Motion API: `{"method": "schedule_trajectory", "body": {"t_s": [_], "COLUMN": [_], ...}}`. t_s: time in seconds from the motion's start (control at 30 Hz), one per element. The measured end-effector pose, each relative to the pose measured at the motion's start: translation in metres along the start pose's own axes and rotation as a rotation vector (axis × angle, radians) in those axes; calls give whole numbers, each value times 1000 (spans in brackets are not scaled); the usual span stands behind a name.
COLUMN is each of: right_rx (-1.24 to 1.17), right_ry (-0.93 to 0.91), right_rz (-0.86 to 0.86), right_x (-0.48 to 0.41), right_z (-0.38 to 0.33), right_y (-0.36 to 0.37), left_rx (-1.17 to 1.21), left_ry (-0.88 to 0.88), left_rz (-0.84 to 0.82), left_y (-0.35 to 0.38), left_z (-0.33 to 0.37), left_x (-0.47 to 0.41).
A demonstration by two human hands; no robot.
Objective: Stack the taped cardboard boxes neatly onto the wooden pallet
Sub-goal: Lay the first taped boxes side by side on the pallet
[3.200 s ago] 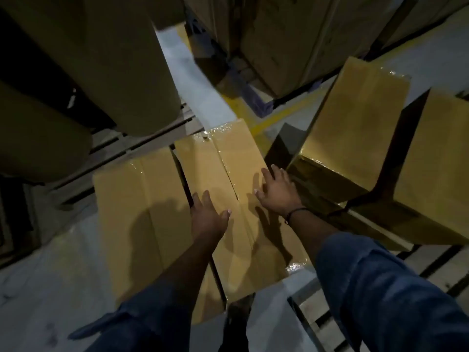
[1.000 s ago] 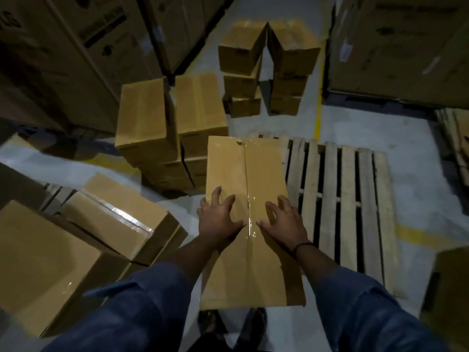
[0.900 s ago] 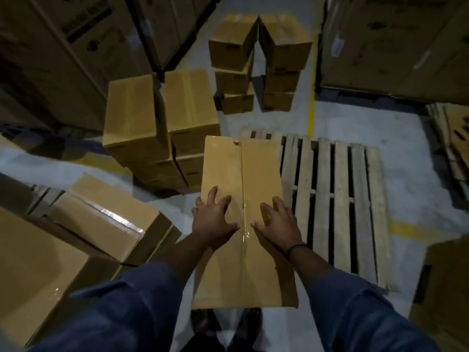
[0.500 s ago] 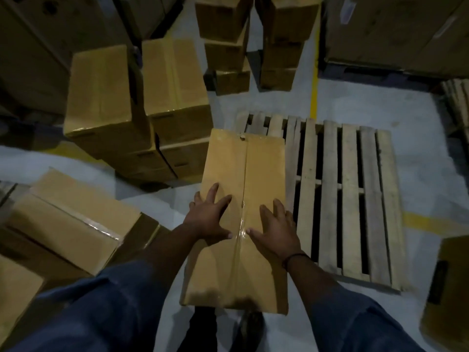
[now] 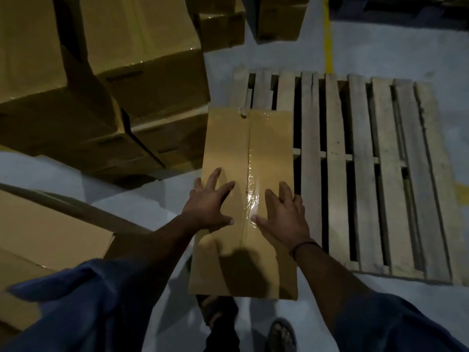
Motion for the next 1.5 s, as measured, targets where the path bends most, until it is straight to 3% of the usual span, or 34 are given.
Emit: {"method": "schedule_trajectory", "body": {"t_s": [0.37, 0.53, 0.7, 0.93, 1.03, 1.17, 1.3, 1.5], "right_rx": [-13, 13, 129, 197, 195, 169, 169, 167], "right_ry": [73, 17, -24, -35, -45, -111, -132, -116], "right_rz": [-37, -78, -122, -204, -232, -118, -39, 11], "right_x": [-30, -32, 6, 98, 125, 126, 119, 105], "right_z": [0, -11, -27, 4, 18, 25, 37, 60], "right_y": [68, 89, 106, 158, 183, 197, 194, 178], "left_rx": [80, 40, 14, -34, 27, 33, -77, -92], "left_ry": [54, 154, 60, -109, -171, -189, -100, -8], "left_rz": [-89, -65, -142, -231, -205, -62, 143, 175], "left_y": [52, 49, 79, 141, 169, 184, 170, 168], "left_z": [-50, -35, -30, -38, -44, -47, -45, -31], "left_x": [-44, -44, 4, 110, 134, 137, 132, 120]}}
Point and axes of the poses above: each hand's wrist, its own x-axis away from the middle knuckle, its own y-axis out of the palm, z = x × y, the point moved 10 cm from there along -x, towards the middle knuckle, and after that the axes turned 5 degrees about y, right-handed, at the moved point
